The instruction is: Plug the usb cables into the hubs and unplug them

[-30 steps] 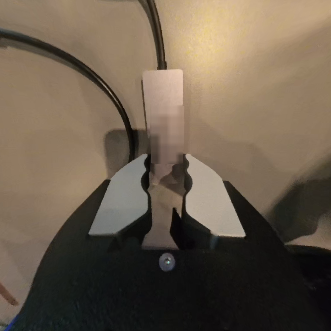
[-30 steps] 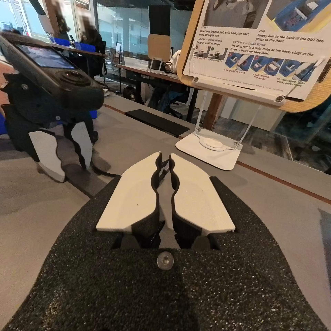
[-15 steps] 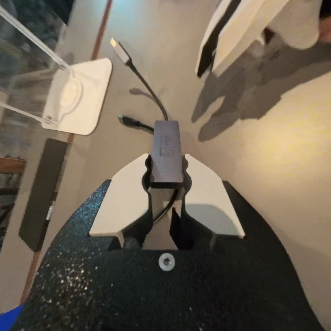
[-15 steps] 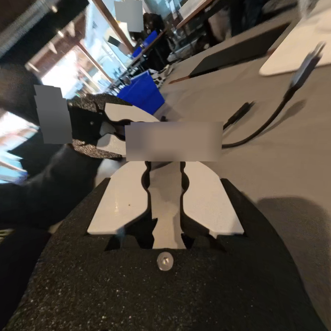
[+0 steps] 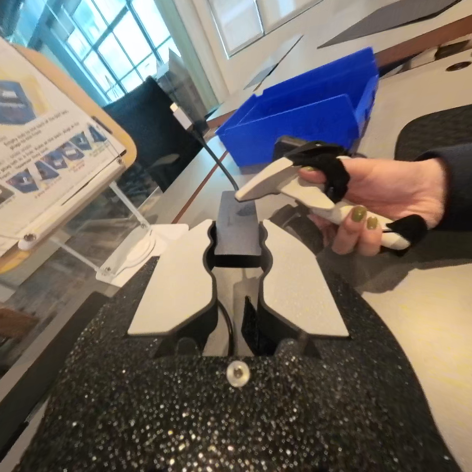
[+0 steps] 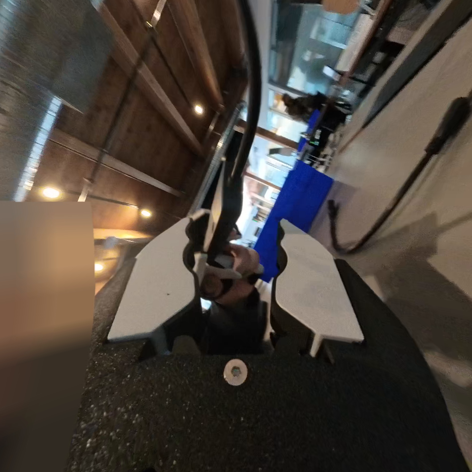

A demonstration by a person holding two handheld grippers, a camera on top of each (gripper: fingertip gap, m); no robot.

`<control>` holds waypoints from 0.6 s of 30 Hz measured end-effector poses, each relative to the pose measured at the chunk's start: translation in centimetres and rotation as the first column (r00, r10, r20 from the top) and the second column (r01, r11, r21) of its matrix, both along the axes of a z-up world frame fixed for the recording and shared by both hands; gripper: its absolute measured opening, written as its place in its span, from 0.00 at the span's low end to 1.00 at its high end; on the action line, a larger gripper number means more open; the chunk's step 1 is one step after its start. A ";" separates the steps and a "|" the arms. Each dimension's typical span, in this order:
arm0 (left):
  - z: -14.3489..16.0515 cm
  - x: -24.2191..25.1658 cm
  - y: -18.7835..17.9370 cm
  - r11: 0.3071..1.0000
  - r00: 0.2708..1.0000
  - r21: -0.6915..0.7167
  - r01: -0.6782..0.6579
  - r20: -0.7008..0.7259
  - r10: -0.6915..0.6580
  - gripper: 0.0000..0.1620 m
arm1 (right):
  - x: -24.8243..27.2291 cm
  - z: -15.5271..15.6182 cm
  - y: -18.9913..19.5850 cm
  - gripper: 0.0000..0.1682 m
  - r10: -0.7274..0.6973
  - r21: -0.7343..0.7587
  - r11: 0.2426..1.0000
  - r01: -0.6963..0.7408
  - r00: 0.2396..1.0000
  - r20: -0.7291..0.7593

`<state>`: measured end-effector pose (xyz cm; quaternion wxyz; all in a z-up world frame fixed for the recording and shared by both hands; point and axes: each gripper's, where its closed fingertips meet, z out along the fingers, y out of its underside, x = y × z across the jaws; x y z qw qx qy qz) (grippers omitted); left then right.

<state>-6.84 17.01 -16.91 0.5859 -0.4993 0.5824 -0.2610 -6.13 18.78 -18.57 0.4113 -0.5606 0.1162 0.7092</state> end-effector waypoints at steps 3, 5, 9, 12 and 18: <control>0.0 0.5 -1.3 0.999 0.999 0.033 0.038 -0.008 -0.037 0.20 | 1.2 2.0 -0.5 0.09 -0.021 0.119 0.992 0.038 0.991 -0.136; 0.7 0.6 -1.5 0.998 1.000 0.063 0.011 0.027 -0.013 0.09 | 1.5 2.8 -1.3 0.07 -0.012 0.221 0.974 0.045 0.988 -0.153; 2.4 0.3 -2.6 0.999 0.997 0.019 0.030 0.070 -0.031 0.21 | 0.8 4.3 -3.2 0.07 -0.036 0.470 0.882 0.028 0.999 0.008; 2.1 0.1 -2.9 0.998 0.999 -0.045 0.035 0.007 -0.035 0.29 | 0.4 5.4 -4.8 0.07 -0.090 0.607 0.795 0.011 0.991 0.099; 1.0 -0.2 -4.2 0.987 0.992 -0.145 0.070 -0.093 -0.085 0.18 | -0.3 5.5 -5.8 0.07 -0.147 0.682 0.731 -0.022 0.971 0.190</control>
